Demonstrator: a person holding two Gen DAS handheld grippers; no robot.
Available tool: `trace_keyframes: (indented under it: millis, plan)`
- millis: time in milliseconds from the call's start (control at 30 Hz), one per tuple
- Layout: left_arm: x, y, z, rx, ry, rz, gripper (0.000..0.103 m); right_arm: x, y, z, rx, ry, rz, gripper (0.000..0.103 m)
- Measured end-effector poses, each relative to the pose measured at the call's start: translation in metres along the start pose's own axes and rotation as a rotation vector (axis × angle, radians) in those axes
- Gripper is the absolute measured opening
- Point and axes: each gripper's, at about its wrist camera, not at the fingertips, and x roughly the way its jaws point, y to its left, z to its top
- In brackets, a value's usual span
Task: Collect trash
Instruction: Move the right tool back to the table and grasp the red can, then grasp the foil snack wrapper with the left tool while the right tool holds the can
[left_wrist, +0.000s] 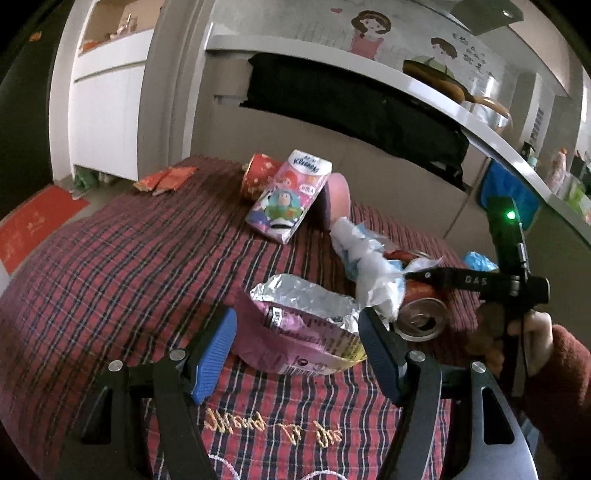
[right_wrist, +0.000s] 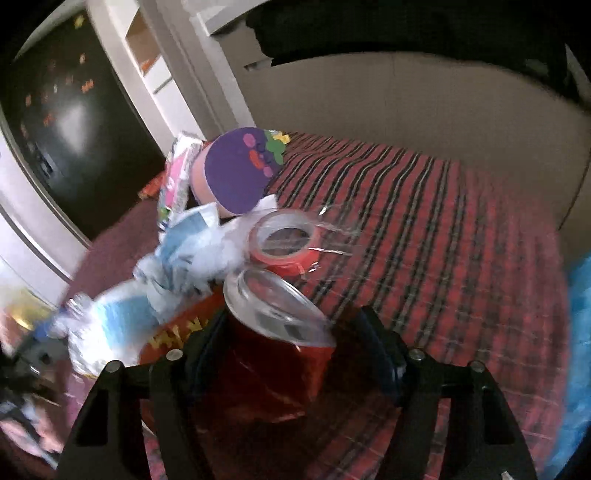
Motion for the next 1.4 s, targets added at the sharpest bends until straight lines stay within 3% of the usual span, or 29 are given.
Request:
trace_keyframes:
  millis: [33,100,300,533,667,767,833,867,1000,1400]
  plan:
    - [0.002,0.002,0.000,-0.012,0.004,-0.002,0.069,-0.001,-0.001,0.000,0.003,-0.002,0.012,0.050]
    - [0.005,0.006,0.001,-0.045,0.008,0.000,0.069,-0.003,0.001,-0.002,-0.009,0.012,0.037,0.050]
    - [0.012,0.013,0.004,-0.108,0.007,0.096,0.069,-0.048,0.021,-0.025,-0.140,-0.094,-0.099,0.050]
    - [0.031,0.006,0.002,-0.140,0.050,0.134,0.068,-0.097,0.022,-0.040,-0.134,-0.155,-0.178,0.050]
    - [0.026,0.005,-0.002,-0.175,0.026,0.128,0.062,-0.115,0.023,-0.052,-0.123,-0.172,-0.189,0.050]
    - [0.019,0.000,-0.004,-0.160,-0.005,0.149,0.052,-0.124,0.026,-0.059,-0.114,-0.186,-0.182,0.050]
    - [0.016,-0.002,-0.005,-0.152,-0.019,0.164,0.039,-0.130,0.029,-0.065,-0.110,-0.197,-0.180,0.050]
    - [0.015,-0.003,-0.006,-0.149,-0.025,0.175,0.027,-0.132,0.030,-0.067,-0.113,-0.202,-0.183,0.050]
    - [0.011,-0.009,-0.006,-0.124,-0.028,0.185,0.015,-0.137,0.035,-0.076,-0.132,-0.214,-0.202,0.050]
    - [-0.023,-0.041,-0.004,-0.023,-0.098,0.221,0.010,-0.152,0.036,-0.090,-0.118,-0.223,-0.180,0.050]
